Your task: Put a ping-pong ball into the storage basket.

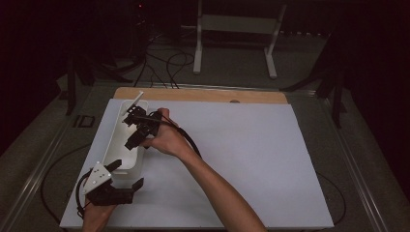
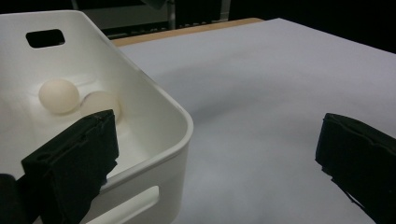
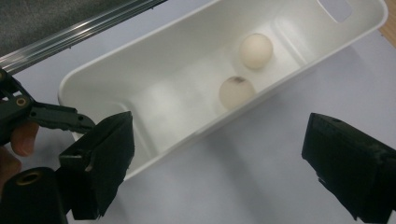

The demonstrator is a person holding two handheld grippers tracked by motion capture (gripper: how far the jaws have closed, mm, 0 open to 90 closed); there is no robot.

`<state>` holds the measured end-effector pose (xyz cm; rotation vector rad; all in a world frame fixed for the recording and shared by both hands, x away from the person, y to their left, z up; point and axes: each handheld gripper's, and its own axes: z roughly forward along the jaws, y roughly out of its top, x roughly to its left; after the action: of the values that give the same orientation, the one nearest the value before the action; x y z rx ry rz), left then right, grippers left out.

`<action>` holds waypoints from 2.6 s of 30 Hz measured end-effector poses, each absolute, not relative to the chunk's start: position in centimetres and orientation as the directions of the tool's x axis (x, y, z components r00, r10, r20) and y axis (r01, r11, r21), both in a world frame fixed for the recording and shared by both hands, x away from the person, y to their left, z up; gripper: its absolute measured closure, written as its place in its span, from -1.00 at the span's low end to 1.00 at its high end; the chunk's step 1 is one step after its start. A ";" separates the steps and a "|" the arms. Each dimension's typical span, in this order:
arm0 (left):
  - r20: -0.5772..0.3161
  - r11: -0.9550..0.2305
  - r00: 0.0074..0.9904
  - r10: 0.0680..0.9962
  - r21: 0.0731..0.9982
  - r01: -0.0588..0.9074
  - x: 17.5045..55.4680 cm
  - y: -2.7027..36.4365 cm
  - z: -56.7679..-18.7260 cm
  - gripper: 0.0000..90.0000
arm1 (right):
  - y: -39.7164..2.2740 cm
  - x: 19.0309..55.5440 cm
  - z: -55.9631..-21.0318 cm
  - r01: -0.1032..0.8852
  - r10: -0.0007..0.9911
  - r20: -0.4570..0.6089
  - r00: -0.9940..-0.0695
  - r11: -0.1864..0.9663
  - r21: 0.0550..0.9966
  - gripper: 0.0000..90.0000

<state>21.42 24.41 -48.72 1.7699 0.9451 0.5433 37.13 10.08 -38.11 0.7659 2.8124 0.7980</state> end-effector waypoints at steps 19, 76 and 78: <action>-0.068 -0.178 0.590 0.805 0.920 0.350 21.4 24.4 -48.7 -1.00 | 6.1 37.2 -39.0 0.468 0.537 0.031 -0.843 0.704 0.534 -0.79; -0.060 -0.176 0.573 0.817 0.921 0.348 21.7 24.2 -48.6 -1.00 | -8.9 32.8 -42.6 0.552 0.673 0.048 -0.738 0.562 0.616 -0.79; -0.061 -0.176 0.574 0.817 0.921 0.348 21.7 24.2 -48.6 -1.00 | -9.6 32.6 -42.7 0.559 0.681 0.054 -0.731 0.552 0.619 -0.79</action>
<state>21.75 24.23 -48.64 1.7638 0.9622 0.5625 32.61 -9.60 -42.69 1.0486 2.5933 0.9314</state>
